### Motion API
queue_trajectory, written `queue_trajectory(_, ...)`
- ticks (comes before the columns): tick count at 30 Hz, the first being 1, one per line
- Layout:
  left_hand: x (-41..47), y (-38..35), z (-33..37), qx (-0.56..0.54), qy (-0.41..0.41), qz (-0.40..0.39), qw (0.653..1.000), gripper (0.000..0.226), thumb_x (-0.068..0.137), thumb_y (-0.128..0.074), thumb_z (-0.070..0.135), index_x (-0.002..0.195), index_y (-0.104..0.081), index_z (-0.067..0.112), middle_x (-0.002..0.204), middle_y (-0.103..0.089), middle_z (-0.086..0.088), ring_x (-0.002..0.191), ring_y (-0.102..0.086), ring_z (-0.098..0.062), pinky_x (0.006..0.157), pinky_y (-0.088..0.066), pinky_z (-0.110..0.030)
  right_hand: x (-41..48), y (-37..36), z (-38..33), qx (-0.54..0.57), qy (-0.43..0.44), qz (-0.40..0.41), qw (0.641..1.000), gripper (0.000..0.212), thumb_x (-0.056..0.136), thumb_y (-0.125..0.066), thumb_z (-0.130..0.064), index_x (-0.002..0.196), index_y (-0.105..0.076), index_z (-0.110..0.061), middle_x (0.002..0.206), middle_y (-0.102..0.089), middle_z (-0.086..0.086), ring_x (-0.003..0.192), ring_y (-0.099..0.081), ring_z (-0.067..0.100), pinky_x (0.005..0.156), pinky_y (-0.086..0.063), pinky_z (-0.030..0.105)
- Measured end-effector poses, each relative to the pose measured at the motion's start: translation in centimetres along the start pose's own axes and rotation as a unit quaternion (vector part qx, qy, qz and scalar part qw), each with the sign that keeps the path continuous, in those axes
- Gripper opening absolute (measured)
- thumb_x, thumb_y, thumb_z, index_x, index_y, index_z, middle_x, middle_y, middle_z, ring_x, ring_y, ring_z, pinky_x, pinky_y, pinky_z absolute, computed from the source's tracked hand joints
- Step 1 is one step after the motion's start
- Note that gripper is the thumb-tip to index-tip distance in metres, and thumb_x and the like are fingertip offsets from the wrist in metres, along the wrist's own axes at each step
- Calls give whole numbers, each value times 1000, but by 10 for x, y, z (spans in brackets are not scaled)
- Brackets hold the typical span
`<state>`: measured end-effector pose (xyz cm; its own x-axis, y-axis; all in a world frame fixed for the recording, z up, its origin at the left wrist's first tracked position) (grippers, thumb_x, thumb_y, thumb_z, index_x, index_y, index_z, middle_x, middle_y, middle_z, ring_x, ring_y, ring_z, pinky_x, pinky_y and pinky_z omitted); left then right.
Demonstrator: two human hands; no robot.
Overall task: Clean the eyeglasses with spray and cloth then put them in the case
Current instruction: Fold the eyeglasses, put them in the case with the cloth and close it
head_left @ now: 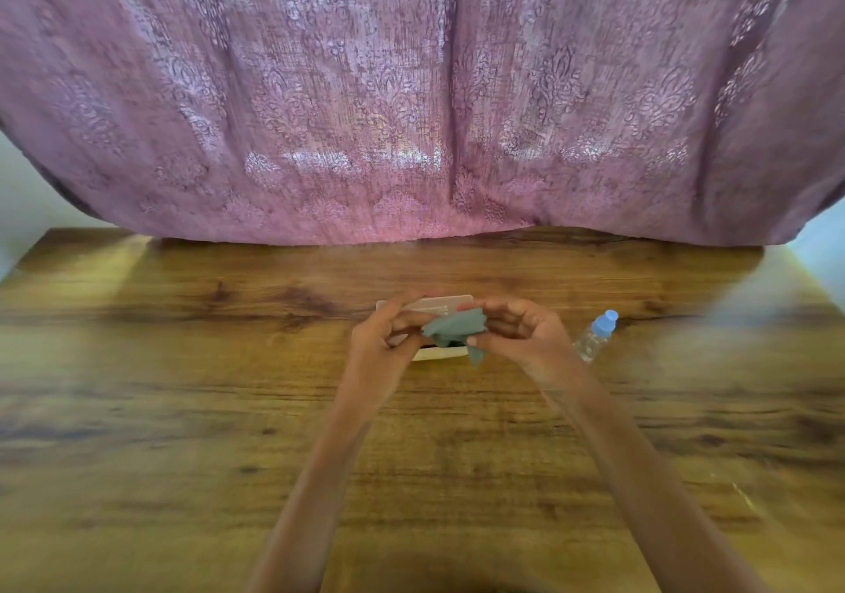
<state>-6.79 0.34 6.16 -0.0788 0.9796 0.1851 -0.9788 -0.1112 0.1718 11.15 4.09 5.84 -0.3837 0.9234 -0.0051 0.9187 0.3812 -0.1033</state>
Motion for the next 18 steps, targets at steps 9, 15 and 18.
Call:
queue_trajectory(9,1,6,11,-22,-49,35,998,60,86,-52,-14,131,-52,25,111,-68,20,105,-64,-13,83,-53,-26,0,-6,-10,-4,40,13,999,45,83,-58,20,67,-73,-20,90,-77,-1,93,-71,12,72,-54,17)
queue_trajectory(15,2,1,2,-76,62,-27,995,29,96,-52,10,104,-72,29,105,-72,10,100,-65,-4,76,-49,-12,-1,-4,-11,-14,40,17,999,29,84,-60,16,77,-70,-11,83,-75,-4,88,-71,9,71,-55,18)
queue_trajectory(18,-5,-2,-16,-90,157,-24,983,27,94,-57,25,86,-74,46,94,-73,20,89,-66,5,76,-47,-11,-1,-2,-7,-21,29,23,999,28,86,-60,13,81,-72,-11,89,-75,-2,92,-69,12,73,-56,22)
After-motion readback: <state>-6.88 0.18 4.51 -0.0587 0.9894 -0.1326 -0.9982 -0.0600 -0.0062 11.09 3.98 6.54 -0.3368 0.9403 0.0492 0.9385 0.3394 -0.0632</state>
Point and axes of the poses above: each hand's wrist, its own x-axis towards the middle knuckle, its own y-axis out of the back of the hand, z = x × y, the point moved 5 cm from there along x, towards the middle knuckle
